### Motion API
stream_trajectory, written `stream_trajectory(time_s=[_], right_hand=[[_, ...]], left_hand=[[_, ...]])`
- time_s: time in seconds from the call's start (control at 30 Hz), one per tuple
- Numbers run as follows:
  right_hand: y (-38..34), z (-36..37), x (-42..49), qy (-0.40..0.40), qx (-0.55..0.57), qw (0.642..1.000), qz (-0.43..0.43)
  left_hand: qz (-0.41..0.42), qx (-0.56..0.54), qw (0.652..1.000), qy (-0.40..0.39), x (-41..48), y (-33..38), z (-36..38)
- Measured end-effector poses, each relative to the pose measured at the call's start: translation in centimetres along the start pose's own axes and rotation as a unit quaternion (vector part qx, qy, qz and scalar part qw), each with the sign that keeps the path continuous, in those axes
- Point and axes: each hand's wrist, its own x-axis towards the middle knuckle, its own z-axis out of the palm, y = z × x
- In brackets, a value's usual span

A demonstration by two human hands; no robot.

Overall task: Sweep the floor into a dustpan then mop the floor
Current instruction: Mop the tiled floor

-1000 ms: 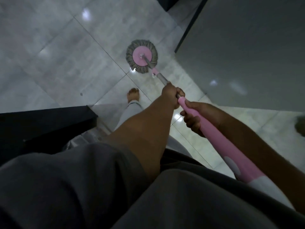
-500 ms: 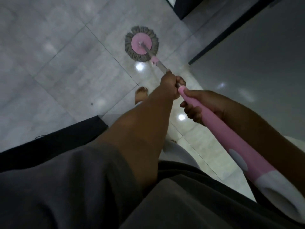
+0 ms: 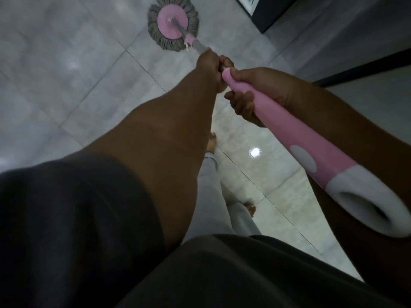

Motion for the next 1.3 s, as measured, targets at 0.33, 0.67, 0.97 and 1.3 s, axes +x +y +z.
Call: stream_trajectory(time_s=[0.33, 0.67, 0.97, 1.3], right_hand=[[14.1, -4.8, -7.7, 0.042, 0.024, 0.997, -0.054], [31.1, -11.4, -14.8, 0.094, 0.144, 0.985, -0.031], [25.1, -9.4, -13.1, 0.102, 0.126, 0.987, -0.014], [1.6, -2.1, -5.6, 0.102, 0.103, 0.989, -0.025]], left_hand=[[-0.051, 0.116, 0.992, 0.009, -5.0, -14.3, -4.2], [-0.15, 0.212, 0.966, 0.01, -11.2, -32.4, -8.3], [-0.131, 0.246, 0.96, -0.01, -10.1, -26.9, -5.8], [-0.078, 0.186, 0.979, -0.038, -1.4, -5.4, 5.4]])
